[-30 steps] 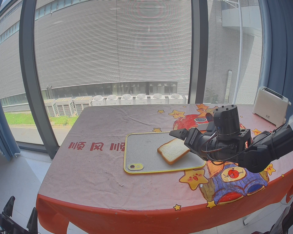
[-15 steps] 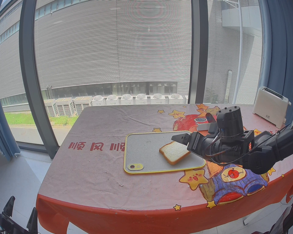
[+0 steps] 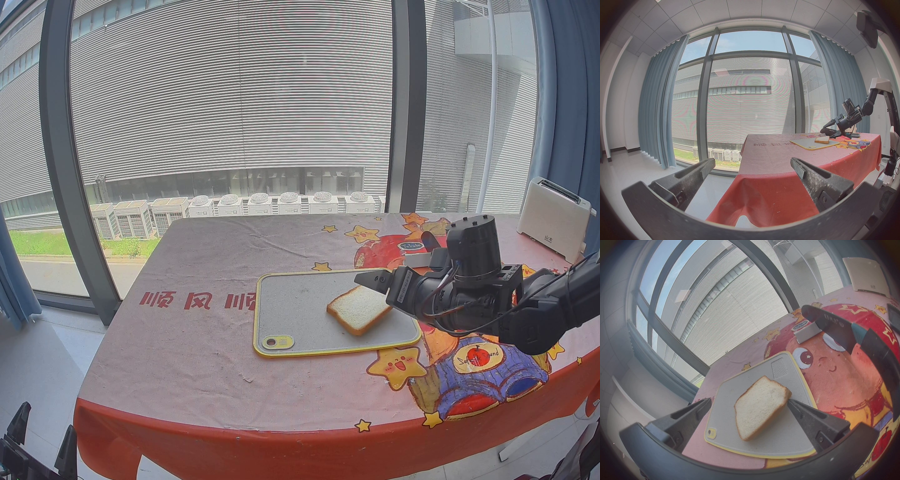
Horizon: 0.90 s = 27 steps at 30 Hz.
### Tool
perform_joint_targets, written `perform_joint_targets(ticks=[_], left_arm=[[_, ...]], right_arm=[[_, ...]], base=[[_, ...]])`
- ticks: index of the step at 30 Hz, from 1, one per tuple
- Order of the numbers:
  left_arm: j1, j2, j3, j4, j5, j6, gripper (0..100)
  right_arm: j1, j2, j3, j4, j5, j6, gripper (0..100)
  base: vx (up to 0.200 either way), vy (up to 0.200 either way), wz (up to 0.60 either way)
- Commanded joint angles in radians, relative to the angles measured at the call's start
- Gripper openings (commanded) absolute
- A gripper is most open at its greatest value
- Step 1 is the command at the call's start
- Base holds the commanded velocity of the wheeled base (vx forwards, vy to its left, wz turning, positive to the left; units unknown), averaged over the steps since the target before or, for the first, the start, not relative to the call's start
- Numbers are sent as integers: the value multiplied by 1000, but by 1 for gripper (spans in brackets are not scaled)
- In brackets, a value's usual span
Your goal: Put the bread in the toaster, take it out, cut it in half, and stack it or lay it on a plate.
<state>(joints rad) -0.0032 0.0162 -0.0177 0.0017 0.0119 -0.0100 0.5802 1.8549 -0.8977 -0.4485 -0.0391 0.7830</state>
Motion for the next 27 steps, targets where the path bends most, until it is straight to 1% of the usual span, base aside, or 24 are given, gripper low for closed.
perform_joint_targets(ticks=[1, 3, 5, 6, 8, 9, 10, 12, 16, 19, 23, 27], left_arm=[[0, -13, 18, 0, 0, -1, 100], [-1, -13, 18, 0, 0, -2, 100], [0, -13, 18, 0, -1, -2, 100], [0, -13, 18, 0, -1, -2, 100], [0, -13, 18, 0, -1, -2, 100], [0, -13, 18, 0, -1, -2, 100], [0, -13, 18, 0, -1, -2, 100], [0, -13, 18, 0, -1, -2, 100], [0, -13, 18, 0, -1, -2, 100], [0, -13, 18, 0, -1, -2, 100], [0, -13, 18, 0, -1, -2, 100], [0, -13, 18, 0, -1, -2, 100]], right_arm=[[15, -95, 22, 13, 1, -5, 100], [26, -129, 37, 10, 1, -14, 100], [40, -169, 69, 1, 2, -39, 100], [40, -201, 94, -1, 13, -68, 100], [35, -235, 111, -2, 18, -111, 100], [35, -238, 112, -2, 19, -117, 100], [29, -249, 115, -4, 21, -145, 100], [27, -253, 115, -4, 19, -156, 100], [35, -256, 117, -4, 19, -159, 100], [40, -269, 117, -6, 10, -169, 100], [33, -342, 157, -64, 19, -212, 100], [18, -376, 184, -124, 19, -281, 100]], base=[[0, 0, 0], [0, 0, 0], [0, 0, 0], [0, 0, 0], [0, 0, 0], [0, 0, 0], [0, 0, 0], [0, 0, 0], [0, 0, 0], [0, 0, 0], [0, 0, 0], [0, 0, 0]])
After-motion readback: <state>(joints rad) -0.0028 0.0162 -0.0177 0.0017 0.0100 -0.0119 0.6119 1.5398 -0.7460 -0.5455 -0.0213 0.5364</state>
